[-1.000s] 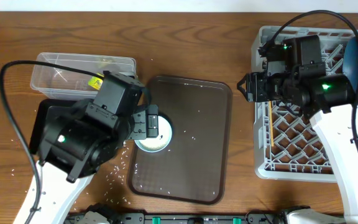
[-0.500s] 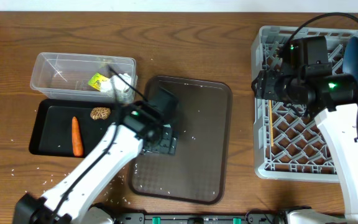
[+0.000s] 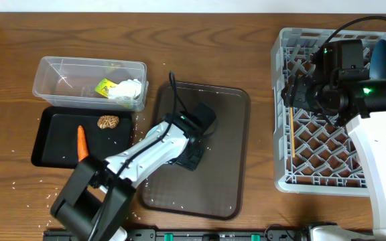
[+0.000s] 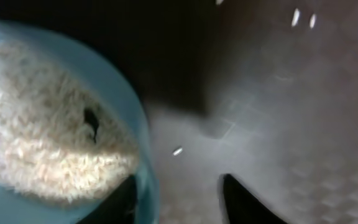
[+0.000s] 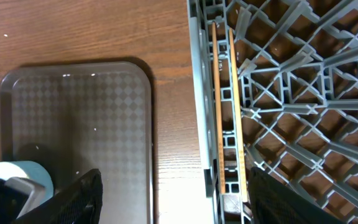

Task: Sort waste into correct bins and load items into the dishwasher rack
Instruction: 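Grasp the small light-blue rice bowl with the left gripper, then carry the rice bowl left and tip the rice out over the black tray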

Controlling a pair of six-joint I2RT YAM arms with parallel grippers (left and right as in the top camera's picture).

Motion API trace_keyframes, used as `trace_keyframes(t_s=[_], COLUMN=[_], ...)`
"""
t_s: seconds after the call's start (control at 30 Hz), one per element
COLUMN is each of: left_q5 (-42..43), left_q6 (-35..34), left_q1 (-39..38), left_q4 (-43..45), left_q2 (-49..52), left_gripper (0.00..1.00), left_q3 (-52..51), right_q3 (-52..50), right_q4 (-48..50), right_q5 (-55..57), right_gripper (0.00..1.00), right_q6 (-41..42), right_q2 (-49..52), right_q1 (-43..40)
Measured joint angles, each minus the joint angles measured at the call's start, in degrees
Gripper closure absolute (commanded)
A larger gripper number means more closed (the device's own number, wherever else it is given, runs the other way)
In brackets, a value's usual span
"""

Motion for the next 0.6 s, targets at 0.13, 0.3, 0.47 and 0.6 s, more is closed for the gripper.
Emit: trace_keyframes(t_s=[0.13,0.3,0.47,0.6], left_q5=[-0.3,-0.5,-0.4,-0.4], left_q6=[0.4,1.5,2.1,2.1], left_q1=[0.0,0.0,0.0,0.0], left_q4=[1.5,4.5,5.4,6.6], left_q2=[0.4,0.4,0.4,0.6], left_gripper=[0.88,0.94,0.88,0.89], left_q3=[0.0,0.0,0.0,0.0], right_q3=[0.0,0.0,0.0,0.0], right_q4=[0.2,0.1,-1.2,-1.5], right_q5=[0.0,-0.1,0.1,0.1], right_gripper=[0.32,0.32,0.33,0.34], right_q6=[0.1,0.2,0.2,0.2], right_q2=[0.0,0.0,0.0,0.0], right_q1=[-0.1,-1.2,-2.9,-3.3])
